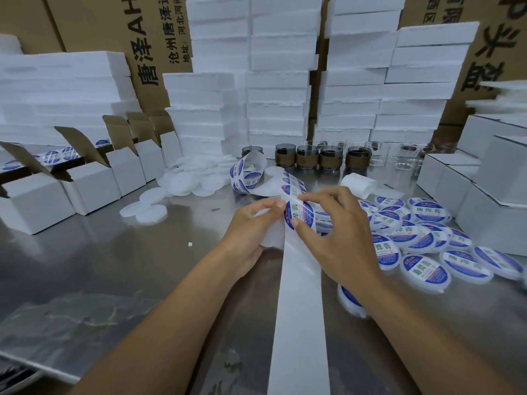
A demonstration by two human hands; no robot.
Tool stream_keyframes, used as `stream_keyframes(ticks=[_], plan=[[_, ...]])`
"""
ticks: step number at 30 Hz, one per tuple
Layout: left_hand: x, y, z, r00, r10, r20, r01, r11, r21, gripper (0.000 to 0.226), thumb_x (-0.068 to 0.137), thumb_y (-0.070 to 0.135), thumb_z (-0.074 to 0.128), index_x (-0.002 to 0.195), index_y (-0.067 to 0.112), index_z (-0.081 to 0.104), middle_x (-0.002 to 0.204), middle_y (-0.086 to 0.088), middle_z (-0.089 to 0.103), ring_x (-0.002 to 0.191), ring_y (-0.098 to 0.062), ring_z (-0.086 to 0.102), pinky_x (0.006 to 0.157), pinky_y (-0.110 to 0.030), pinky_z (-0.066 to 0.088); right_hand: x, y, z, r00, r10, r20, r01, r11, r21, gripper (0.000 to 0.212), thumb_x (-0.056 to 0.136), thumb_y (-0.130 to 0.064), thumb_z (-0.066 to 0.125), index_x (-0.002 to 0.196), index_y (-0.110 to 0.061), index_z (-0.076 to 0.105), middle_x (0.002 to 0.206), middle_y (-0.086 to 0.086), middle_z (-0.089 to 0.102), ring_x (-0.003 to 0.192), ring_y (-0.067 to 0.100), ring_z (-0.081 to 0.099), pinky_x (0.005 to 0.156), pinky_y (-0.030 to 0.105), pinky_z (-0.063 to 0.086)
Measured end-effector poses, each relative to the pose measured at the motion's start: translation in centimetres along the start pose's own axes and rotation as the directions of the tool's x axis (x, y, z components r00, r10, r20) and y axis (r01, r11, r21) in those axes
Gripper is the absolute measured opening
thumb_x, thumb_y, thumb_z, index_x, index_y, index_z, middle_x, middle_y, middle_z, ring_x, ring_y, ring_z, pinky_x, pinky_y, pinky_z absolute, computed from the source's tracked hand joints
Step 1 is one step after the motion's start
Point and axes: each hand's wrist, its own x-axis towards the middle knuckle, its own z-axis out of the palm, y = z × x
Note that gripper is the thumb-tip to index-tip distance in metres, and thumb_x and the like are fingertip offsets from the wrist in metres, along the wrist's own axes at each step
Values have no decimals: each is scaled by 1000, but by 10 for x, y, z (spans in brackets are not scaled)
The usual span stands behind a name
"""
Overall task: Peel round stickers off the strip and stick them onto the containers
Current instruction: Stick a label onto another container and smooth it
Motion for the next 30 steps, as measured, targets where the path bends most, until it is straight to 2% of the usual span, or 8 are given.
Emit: stream_keyframes(ticks=[4,6,10,13,19,24,27,30], plan=[[-2,2,0,999,-3,45,4,1000,-2,15,90,14,59,97,4,69,86,-10,71,68,-15,65,62,-25,53,0,1,0,1000,3,26,-5,998,55,31,81,-22,69,111,-27,61,112,-8,42,106,15,48,89,43,46],[-2,3,1,998,1,59,-2,1000,22,16,90,13,58,96,3,69,88,-12,70,70,-17,62,65,-27,52,0,2,1,1000,6,29,-8,998,68,28,82,-19,66,108,-27,60,111,-12,37,107,15,47,89,44,46],[-2,3,2,998,2,59,-5,999,46,16,89,12,58,79,10,71,78,-8,70,65,-15,62,63,-27,50,0,3,3,999,9,37,-13,994,109,20,84,-17,62,100,-29,58,108,-15,35,108,14,46,85,46,48],[-3,3,2,999,-12,37,9,998,63,16,88,12,60,78,12,71,79,-8,71,70,-16,64,65,-27,48,0,3,3,999,28,20,-30,988,150,14,84,-19,62,90,-32,59,105,-15,37,107,12,46,84,46,48],[-1,2,3,999,-11,-51,17,993,115,9,85,12,65,78,12,70,82,-9,69,71,-19,61,68,-28,49,2,1,1,1000,27,0,-27,999,28,9,79,-14,66,84,-22,64,102,-11,40,101,16,49,83,46,47],[-1,2,2,996,10,-86,5,985,174,6,84,13,67,78,13,70,67,-3,67,58,-16,57,61,-25,50,1,-3,-1,998,8,-57,-8,1000,11,7,76,-8,65,78,-14,64,95,-7,47,92,16,51,79,44,48],[0,2,1,994,34,-109,-13,982,186,7,84,12,67,77,13,69,62,3,66,51,-9,59,54,-19,48,2,-5,0,997,28,-74,-24,998,49,10,76,-4,65,75,-13,63,91,-7,49,89,13,51,80,36,45],[0,1,2,992,64,-111,-40,979,202,7,85,12,68,77,11,67,56,9,66,48,-2,59,48,-13,45,4,-9,-3,985,127,-120,-98,969,225,17,77,0,61,70,-16,59,82,-4,54,80,4,50,75,16,38]])
